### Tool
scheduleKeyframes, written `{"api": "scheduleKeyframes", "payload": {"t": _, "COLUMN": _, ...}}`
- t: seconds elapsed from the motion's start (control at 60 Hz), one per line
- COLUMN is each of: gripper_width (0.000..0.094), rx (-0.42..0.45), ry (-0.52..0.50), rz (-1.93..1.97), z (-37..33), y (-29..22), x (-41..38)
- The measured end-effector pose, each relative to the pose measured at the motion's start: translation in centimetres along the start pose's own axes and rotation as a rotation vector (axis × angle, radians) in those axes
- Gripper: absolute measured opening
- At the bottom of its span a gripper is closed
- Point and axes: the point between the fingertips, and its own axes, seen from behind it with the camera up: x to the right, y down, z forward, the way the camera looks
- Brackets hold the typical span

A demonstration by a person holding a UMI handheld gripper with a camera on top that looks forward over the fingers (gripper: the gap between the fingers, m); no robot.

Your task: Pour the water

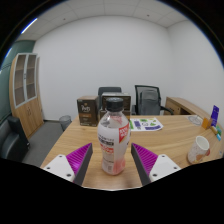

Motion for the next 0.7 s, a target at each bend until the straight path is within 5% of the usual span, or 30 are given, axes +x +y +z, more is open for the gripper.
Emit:
{"api": "scheduleKeyframes", "payload": {"t": 0.15, "gripper_width": 0.0491, "rx": 0.027, "ry": 0.041, "rz": -0.030, "z": 3.2, "y": 0.5, "x": 0.8}}
{"api": "scheduleKeyframes", "payload": {"t": 0.35, "gripper_width": 0.0325, "rx": 0.042, "ry": 0.016, "rz": -0.001, "z": 3.2, "y": 0.4, "x": 0.4}}
{"api": "scheduleKeyframes", "payload": {"t": 0.7, "gripper_width": 0.0292, "rx": 0.113, "ry": -0.171, "rz": 0.334, "z": -4.1, "y": -7.9, "x": 1.3}}
